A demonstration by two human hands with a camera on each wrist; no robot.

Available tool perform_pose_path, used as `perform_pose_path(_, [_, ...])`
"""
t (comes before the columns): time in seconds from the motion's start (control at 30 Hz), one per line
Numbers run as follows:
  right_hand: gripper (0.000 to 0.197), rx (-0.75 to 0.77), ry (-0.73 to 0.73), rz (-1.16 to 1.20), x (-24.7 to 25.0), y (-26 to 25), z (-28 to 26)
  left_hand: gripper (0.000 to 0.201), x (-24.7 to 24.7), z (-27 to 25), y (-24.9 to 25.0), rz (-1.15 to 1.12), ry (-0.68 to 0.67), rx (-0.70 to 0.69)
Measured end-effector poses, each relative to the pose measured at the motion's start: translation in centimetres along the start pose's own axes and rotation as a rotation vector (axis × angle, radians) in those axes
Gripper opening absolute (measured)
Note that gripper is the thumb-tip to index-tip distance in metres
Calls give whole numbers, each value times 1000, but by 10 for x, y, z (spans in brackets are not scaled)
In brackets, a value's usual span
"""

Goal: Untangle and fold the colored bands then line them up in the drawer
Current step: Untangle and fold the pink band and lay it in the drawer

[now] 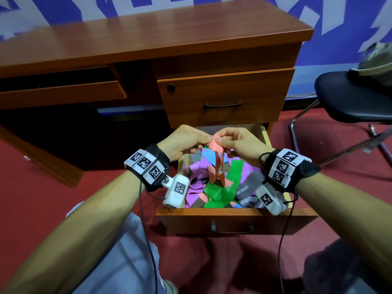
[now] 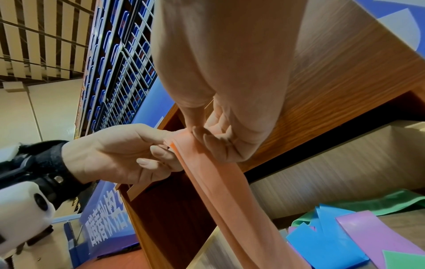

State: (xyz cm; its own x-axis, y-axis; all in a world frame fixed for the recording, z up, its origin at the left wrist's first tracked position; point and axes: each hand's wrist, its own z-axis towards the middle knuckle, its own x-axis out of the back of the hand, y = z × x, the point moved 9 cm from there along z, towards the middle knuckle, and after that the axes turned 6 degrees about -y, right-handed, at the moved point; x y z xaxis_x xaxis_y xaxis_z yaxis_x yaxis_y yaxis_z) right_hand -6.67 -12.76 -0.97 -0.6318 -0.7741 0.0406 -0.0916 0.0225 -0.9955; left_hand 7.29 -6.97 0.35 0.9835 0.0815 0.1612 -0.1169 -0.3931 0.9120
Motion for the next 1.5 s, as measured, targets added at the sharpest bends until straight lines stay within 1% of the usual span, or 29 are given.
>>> perform_pose_path(0.1, [4, 5, 18, -7, 1, -1, 0, 19, -1, 0, 2, 14, -5, -12])
perform_pose_path(0.17, [3, 6, 33, -12, 3, -1, 1, 22, -1, -1, 5, 35, -7, -28])
perform_pose_path(0.23, [6, 0, 44, -3, 5, 1, 2, 25, -1, -3, 7, 71, -11, -42])
perform_pose_path(0.3, [9, -10, 45, -4, 6, 5, 3, 23, -1, -4, 7, 110, -10, -45])
perform_pose_path(0.43, [9, -5, 44, -48, 6, 5, 3, 18, 1, -8, 10, 159, 25, -24])
perform_pose_path(0.5, [14, 16, 101, -90, 10, 2, 3, 14, 6, -14, 18, 207, 104, -36])
perform_pose_path(0.57, [16, 34, 218, -197, 19, 0, 4, 4, 22, -20, 29, 248, 246, -100])
perform_pose_path(0.6, [17, 37, 281, -310, 23, -3, 3, 9, 33, -23, 36, 262, 334, -166])
perform_pose_path(0.63, [19, 21, 306, -447, 25, -4, 3, 14, 43, -27, 43, 272, 421, -241])
perform_pose_path(0.67, [19, -21, 249, -569, 20, -2, 4, 15, 53, -31, 50, 281, 500, -315])
perform_pose_path(0.7, [18, -91, 105, -652, 8, 5, 5, 15, 59, -36, 55, 291, 556, -376])
perform_pose_path(0.73, [16, -186, -93, -696, -10, 18, 4, 15, 63, -40, 59, 299, 593, -422])
perform_pose_path(0.77, [14, -287, -289, -722, -29, 32, -2, 15, 65, -42, 61, 308, 611, -447])
perform_pose_path(0.8, [14, -363, -444, -747, -44, 44, -9, 15, 64, -42, 61, 317, 608, -453])
perform_pose_path(0.83, [17, -407, -544, -783, -55, 55, -14, 16, 62, -41, 61, 333, 591, -448])
perform_pose_path(0.87, [21, -424, -598, -827, -62, 63, -15, 17, 60, -39, 58, 351, 571, -435])
perform_pose_path(1.0, [36, -455, -708, -987, -79, 87, -3, 18, 53, -34, 54, 428, 538, -386])
perform_pose_path(1.13, [46, -547, -817, -1031, -88, 97, -1, 17, 49, -33, 53, 457, 509, -355])
perform_pose_path(1.27, [58, -587, -879, -1247, -85, 110, -1, 20, 47, -31, 50, 477, 460, -318])
perform_pose_path(1.33, [67, -585, -917, -1301, -86, 119, -1, 22, 48, -31, 48, 486, 454, -305])
perform_pose_path(1.37, [64, -580, -914, -1300, -87, 120, -1, 22, 49, -30, 46, 486, 451, -299])
perform_pose_path(1.43, [46, -565, -865, -1336, -87, 120, 3, 22, 50, -30, 46, 487, 446, -294])
perform_pose_path(1.47, [43, -562, -820, -1373, -84, 123, 7, 21, 50, -31, 46, 491, 444, -292])
perform_pose_path(1.5, [45, -579, -796, -1443, -80, 121, 7, 20, 50, -32, 47, 495, 441, -290])
